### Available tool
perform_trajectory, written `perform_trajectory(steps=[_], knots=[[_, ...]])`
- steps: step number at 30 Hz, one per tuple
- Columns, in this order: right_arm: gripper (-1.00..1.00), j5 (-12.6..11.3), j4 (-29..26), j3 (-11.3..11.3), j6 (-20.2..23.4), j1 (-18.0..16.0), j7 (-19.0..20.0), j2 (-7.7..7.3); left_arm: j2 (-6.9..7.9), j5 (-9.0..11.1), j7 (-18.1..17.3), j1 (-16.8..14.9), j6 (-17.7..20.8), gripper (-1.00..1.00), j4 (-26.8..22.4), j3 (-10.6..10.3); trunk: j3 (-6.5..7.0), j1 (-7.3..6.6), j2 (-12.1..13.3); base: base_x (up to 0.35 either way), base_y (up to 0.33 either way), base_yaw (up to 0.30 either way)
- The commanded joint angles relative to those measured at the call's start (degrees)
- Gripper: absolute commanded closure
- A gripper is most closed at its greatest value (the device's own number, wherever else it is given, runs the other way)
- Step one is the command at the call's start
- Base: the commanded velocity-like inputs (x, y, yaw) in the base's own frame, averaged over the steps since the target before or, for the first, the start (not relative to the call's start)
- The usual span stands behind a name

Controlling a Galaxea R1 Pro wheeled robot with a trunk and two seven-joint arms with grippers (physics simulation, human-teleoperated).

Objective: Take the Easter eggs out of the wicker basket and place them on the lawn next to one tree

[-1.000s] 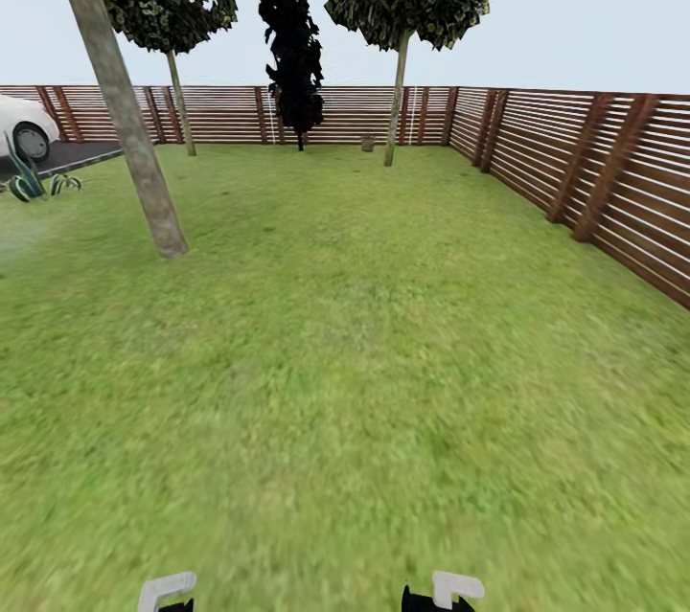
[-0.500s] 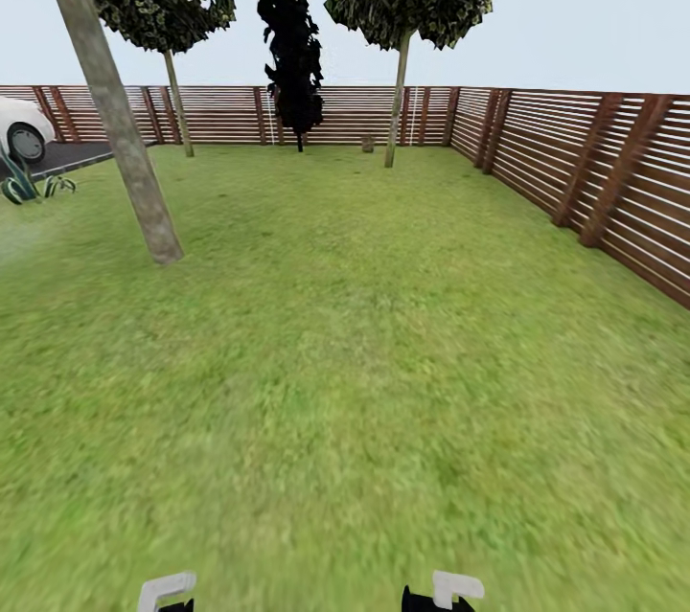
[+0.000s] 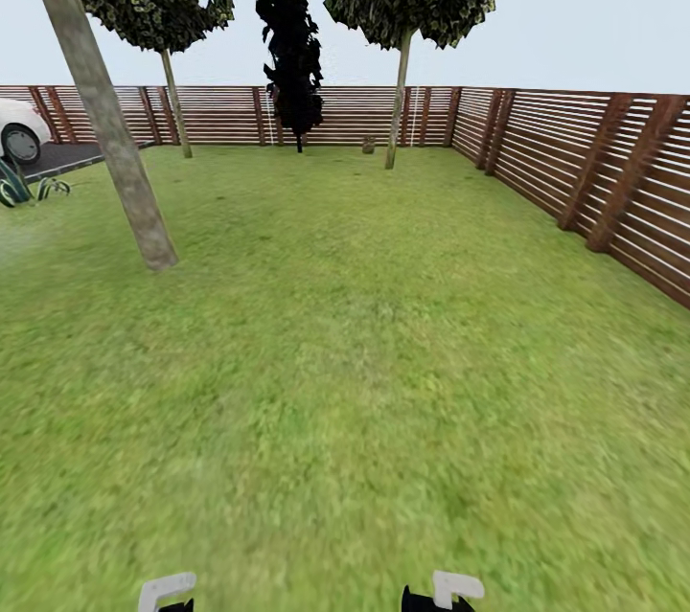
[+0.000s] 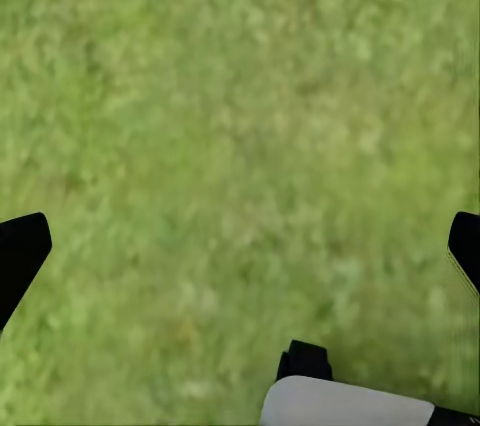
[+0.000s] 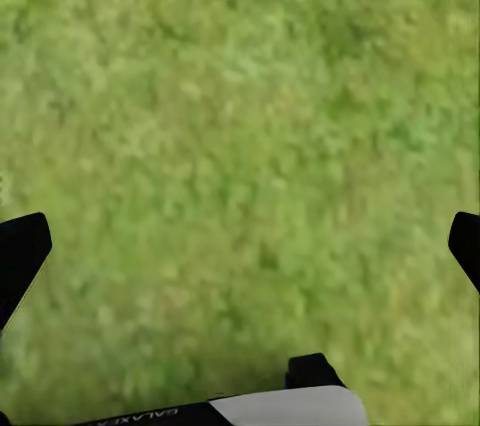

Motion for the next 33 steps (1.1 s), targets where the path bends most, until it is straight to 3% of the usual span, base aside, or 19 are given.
perform_trajectory(steps=[1, 33], knots=[[-1.00, -0.3, 0.0, 0.2, -0.2, 0.0, -0.2, 0.00, -0.01, 0.0, 0.0, -0.1, -0.2, -1.00, 0.1, 0.2, -0.11, 0.06, -0.1, 0.322, 0.000, 0.000], [-1.00, -0.3, 0.0, 0.2, -0.3, 0.0, -0.2, 0.00, 0.01, 0.0, 0.0, -0.1, -0.2, -1.00, 0.1, 0.2, -0.11, 0.06, -0.1, 0.322, 0.000, 0.000]])
